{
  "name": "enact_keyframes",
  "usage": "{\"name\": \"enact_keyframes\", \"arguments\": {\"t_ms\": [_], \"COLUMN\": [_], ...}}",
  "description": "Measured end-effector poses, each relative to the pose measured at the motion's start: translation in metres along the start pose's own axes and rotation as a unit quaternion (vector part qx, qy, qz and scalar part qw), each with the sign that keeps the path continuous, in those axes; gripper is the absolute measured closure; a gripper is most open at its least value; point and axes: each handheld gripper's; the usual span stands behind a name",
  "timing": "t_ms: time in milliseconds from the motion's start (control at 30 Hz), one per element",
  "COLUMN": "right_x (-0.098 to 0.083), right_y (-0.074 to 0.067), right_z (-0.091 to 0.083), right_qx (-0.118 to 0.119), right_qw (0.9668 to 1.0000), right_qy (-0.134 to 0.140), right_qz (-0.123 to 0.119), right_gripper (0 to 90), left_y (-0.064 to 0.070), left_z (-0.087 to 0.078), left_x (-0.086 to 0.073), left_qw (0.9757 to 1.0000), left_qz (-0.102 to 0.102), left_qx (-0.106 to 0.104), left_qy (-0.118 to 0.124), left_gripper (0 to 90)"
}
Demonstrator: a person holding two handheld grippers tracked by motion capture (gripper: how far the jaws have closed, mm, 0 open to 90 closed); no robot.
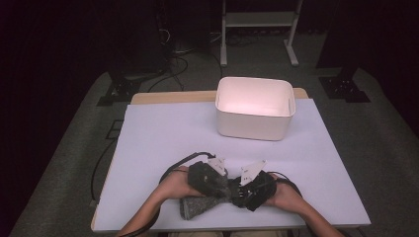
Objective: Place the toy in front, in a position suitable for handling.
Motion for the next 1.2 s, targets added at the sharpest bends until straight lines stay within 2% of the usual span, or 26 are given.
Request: {"name": "enact_keyframes", "arguments": {"t_ms": [67, 100, 200, 300, 467, 633, 800, 933, 1033, 1200], "right_x": [0.000, -0.001, -0.002, -0.003, -0.004, -0.004, -0.004, -0.005, -0.004, -0.005], "right_y": [-0.001, 0.000, 0.001, 0.003, 0.004, 0.004, 0.004, 0.004, 0.004, 0.003], "right_z": [0.002, 0.001, 0.002, 0.002, 0.002, 0.002, 0.002, 0.003, 0.002, 0.003], "right_qx": [-0.003, -0.002, 0.003, 0.006, 0.011, 0.010, 0.009, 0.007, 0.007, 0.007], "right_qw": [1.0000, 1.0000, 1.0000, 0.9999, 0.9999, 0.9999, 0.9999, 0.9999, 0.9999, 0.9999], "right_qy": [-0.005, -0.004, 0.001, 0.003, 0.007, 0.008, 0.008, 0.011, 0.009, 0.010], "right_qz": [-0.004, -0.002, -0.004, -0.007, -0.008, -0.010, -0.010, -0.010, -0.011, -0.011], "right_gripper": [20.8, 20.9, 21.2, 21.4, 21.5, 21.6, 21.6, 21.6, 21.6, 21.6], "left_y": [0.001, 0.001, -0.001, -0.003, -0.008, -0.016, -0.023, -0.024, -0.024, -0.027], "left_z": [0.003, 0.003, 0.001, -0.003, -0.011, -0.021, -0.028, -0.027, -0.025, -0.021], "left_x": [0.007, 0.008, 0.005, -0.003, -0.027, -0.049, -0.057, -0.056, -0.050, -0.025], "left_qw": [0.9999, 0.9999, 1.0000, 0.9999, 0.9992, 0.9970, 0.9952, 0.9953, 0.9961, 0.9972], "left_qz": [0.014, 0.014, 0.004, -0.005, -0.035, -0.069, -0.087, -0.088, -0.081, -0.060], "left_qx": [0.000, -0.001, -0.002, 0.009, 0.019, 0.035, 0.044, 0.039, 0.036, 0.046], "left_qy": [-0.005, -0.007, -0.005, -0.009, -0.006, -0.005, -0.009, -0.007, 0.000, -0.003], "left_gripper": [75.9, 75.9, 75.9, 75.9, 75.8, 75.4, 75.5, 75.7, 75.7, 75.7]}}
Point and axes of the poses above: each handheld gripper's, and its own axes: z roughly forward along the jaws, x roughly out of its top, y roughly to its right, and after that the axes turned 13 degrees about -y, right-handed
